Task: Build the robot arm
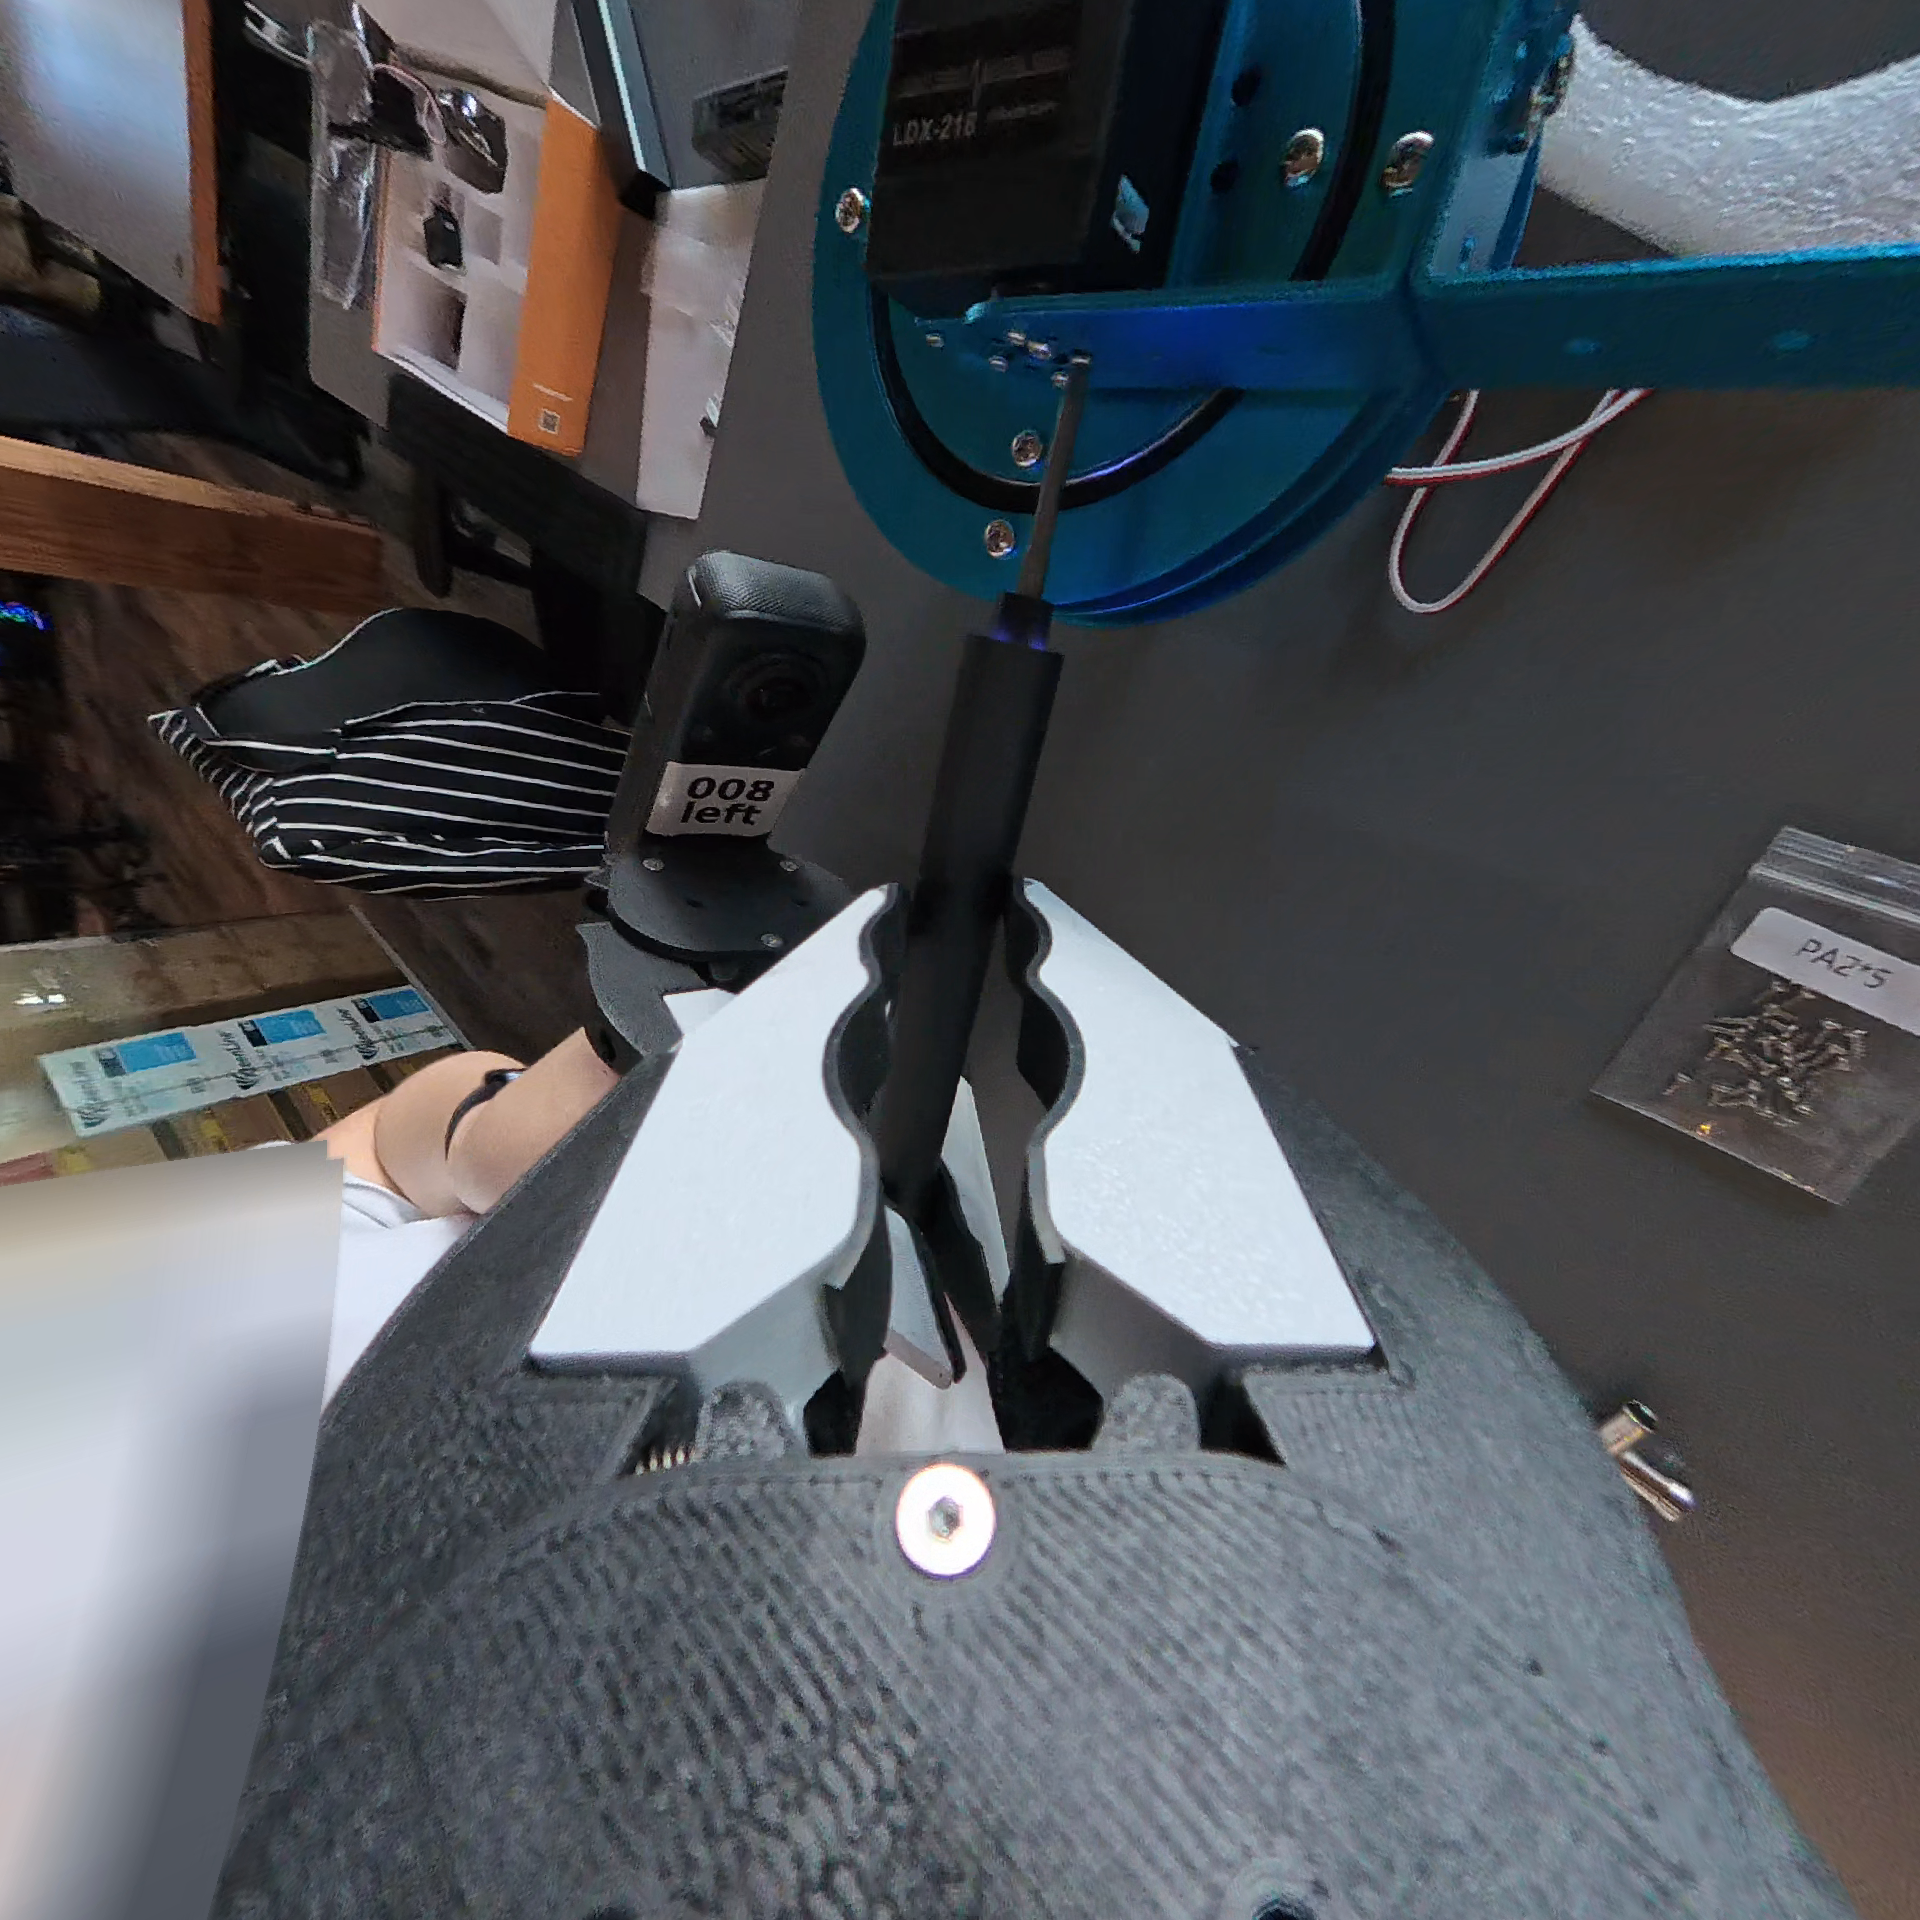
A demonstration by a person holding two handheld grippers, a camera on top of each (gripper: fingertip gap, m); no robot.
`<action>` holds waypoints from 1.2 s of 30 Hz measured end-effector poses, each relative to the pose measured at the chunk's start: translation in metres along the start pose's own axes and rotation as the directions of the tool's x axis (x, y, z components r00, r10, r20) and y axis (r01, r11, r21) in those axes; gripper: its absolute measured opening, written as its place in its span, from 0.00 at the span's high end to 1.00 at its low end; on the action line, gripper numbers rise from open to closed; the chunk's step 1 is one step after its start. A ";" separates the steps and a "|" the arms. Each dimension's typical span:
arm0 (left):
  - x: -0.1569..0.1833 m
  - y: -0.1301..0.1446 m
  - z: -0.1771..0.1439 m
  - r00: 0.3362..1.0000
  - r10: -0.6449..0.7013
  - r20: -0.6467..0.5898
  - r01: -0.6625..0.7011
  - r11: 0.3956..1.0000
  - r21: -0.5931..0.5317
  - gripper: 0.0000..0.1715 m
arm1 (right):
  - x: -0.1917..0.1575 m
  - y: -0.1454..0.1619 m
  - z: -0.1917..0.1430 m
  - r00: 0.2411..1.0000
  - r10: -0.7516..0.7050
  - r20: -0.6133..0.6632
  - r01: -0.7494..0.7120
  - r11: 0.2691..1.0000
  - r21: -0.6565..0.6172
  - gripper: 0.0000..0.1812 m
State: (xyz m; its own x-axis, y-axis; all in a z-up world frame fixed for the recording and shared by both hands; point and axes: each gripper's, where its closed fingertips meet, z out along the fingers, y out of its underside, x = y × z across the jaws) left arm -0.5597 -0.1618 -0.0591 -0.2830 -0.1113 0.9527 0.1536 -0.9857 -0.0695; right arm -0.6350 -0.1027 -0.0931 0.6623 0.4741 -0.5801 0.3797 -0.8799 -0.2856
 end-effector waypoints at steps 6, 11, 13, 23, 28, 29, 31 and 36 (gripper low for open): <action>-0.002 -0.001 0.000 1.000 0.004 0.008 -0.004 1.000 0.001 0.95 | 0.002 0.000 0.001 1.000 0.027 0.004 -0.027 1.000 -0.011 0.91; -0.003 -0.002 0.001 1.000 0.006 0.008 -0.006 1.000 0.000 0.95 | 0.003 0.000 0.001 1.000 0.027 0.006 -0.027 1.000 -0.003 0.91; -0.002 -0.003 0.000 1.000 0.005 0.006 -0.005 1.000 0.000 0.95 | 0.004 -0.001 0.000 0.999 0.030 0.013 -0.030 1.000 -0.002 0.91; -0.003 -0.007 0.000 1.000 0.006 0.010 -0.006 1.000 0.004 0.95 | 0.003 -0.005 0.005 0.995 -0.006 -0.103 0.003 1.000 -0.031 0.90; -0.003 -0.008 -0.002 1.000 0.007 0.011 -0.007 1.000 0.002 0.95 | 0.004 -0.005 0.004 0.996 0.038 -0.081 -0.039 0.999 -0.020 0.91; -0.004 -0.008 -0.001 1.000 0.008 0.012 -0.008 1.000 0.000 0.95 | 0.004 -0.005 0.004 0.996 0.040 -0.078 -0.041 0.999 -0.018 0.91; -0.003 -0.008 -0.001 1.000 0.007 0.010 -0.007 1.000 0.000 0.95 | 0.004 -0.005 0.004 0.996 0.031 -0.078 -0.033 0.999 -0.018 0.91; -0.003 -0.008 0.000 1.000 0.007 0.001 -0.007 1.000 0.001 0.95 | 0.004 -0.007 0.004 0.998 0.034 -0.048 -0.035 0.999 -0.012 0.91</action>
State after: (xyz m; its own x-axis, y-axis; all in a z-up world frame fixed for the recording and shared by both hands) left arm -0.5604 -0.1531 -0.0613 -0.2805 -0.1185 0.9525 0.1567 -0.9847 -0.0763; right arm -0.6374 -0.0950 -0.0967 0.7052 0.4445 -0.5523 0.3640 -0.8955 -0.2560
